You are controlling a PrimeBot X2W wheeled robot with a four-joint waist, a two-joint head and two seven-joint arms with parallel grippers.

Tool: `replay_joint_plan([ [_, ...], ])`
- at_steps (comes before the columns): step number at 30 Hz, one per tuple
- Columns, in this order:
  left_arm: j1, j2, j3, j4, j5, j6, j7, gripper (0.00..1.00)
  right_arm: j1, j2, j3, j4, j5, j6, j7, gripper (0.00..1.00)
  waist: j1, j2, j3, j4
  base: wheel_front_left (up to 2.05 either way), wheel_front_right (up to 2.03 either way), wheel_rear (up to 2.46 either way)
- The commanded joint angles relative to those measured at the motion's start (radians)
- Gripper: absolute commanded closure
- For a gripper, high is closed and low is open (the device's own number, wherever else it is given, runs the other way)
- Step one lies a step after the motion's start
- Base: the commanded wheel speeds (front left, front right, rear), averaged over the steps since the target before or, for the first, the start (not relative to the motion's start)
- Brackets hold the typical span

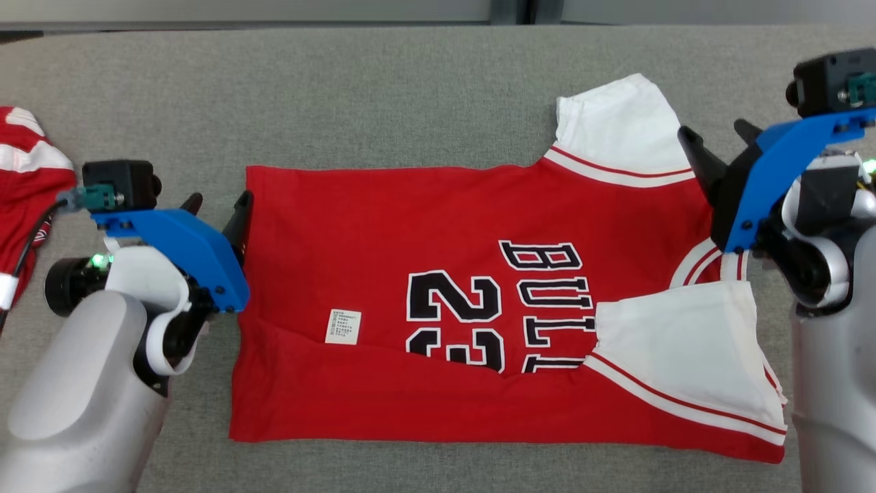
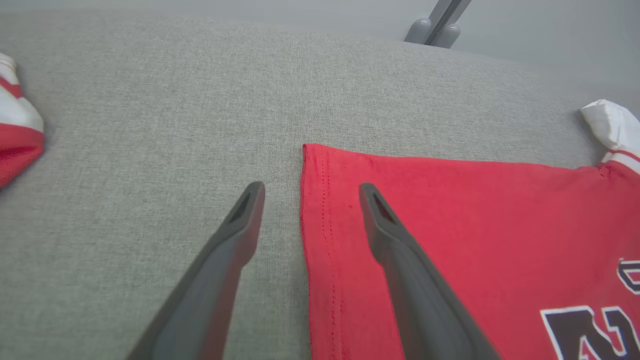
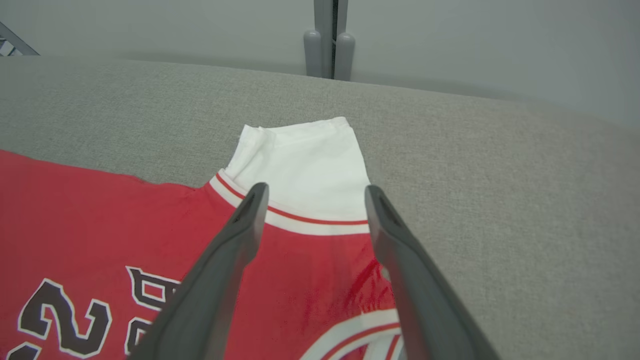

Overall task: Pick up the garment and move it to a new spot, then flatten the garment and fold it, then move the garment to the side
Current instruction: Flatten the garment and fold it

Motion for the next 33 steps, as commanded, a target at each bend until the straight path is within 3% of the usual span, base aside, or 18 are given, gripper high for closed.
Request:
replay_joint_plan([
  [1,-0.020,0.003,0.000,0.007,0.006,-0.003,0.001,0.00,-0.017,-0.010,0.005,0.008,0.002,0.000,-0.007,0.00,-0.0001,0.0000,0.033,-0.013,0.00,0.00,0.00],
  [15,-0.197,-0.028,-0.035,0.229,0.006,-0.077,0.047,0.00,-0.242,-0.046,0.095,0.186,0.010,0.000,-0.057,0.00,-0.0001,0.0000,0.147,-0.046,0.00,0.00,0.00],
  [18,-0.191,-0.042,-0.049,0.247,-0.003,-0.073,0.081,1.00,-0.255,-0.055,0.094,0.207,0.010,0.000,-0.053,0.00,-0.0001,0.0000,0.155,-0.040,0.00,0.00,0.00],
  [28,-0.156,-0.071,-0.077,0.130,0.000,-0.098,0.049,1.00,-0.356,-0.115,0.038,0.306,-0.081,0.000,0.001,0.00,-0.0001,0.0000,0.204,0.045,0.00,0.00,0.00],
  [33,-0.174,-0.098,-0.100,0.047,0.015,-0.122,0.003,1.00,-0.451,-0.128,-0.021,0.419,-0.163,0.001,-0.028,0.00,-0.0001,0.0000,0.264,0.111,0.00,0.00,0.00],
])
